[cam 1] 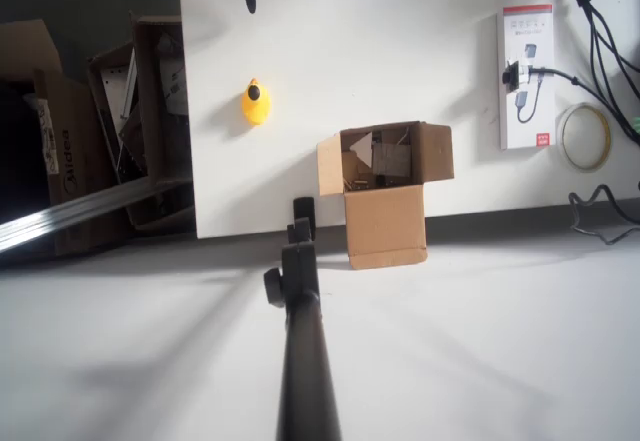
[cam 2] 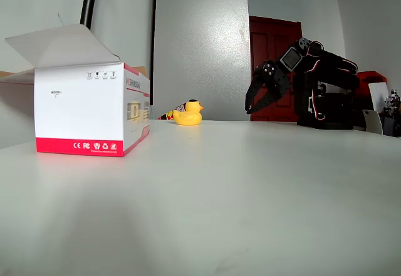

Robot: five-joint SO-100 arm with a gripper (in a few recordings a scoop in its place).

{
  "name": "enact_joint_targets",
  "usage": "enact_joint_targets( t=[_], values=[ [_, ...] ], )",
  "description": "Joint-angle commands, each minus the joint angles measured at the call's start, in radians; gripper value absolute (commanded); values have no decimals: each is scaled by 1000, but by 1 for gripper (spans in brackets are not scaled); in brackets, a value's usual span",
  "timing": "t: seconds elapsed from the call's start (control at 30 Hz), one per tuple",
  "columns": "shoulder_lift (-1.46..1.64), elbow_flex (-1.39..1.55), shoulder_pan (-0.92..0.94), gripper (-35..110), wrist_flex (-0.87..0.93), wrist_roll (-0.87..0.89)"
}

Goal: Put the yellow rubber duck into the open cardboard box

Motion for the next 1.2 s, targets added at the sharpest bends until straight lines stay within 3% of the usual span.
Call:
enact_joint_targets(
  t=[0.0,1.17],
  values=[
    [-3,5,-6,-1,3,-5],
    [-3,5,-28,0,3,-23]
  ],
)
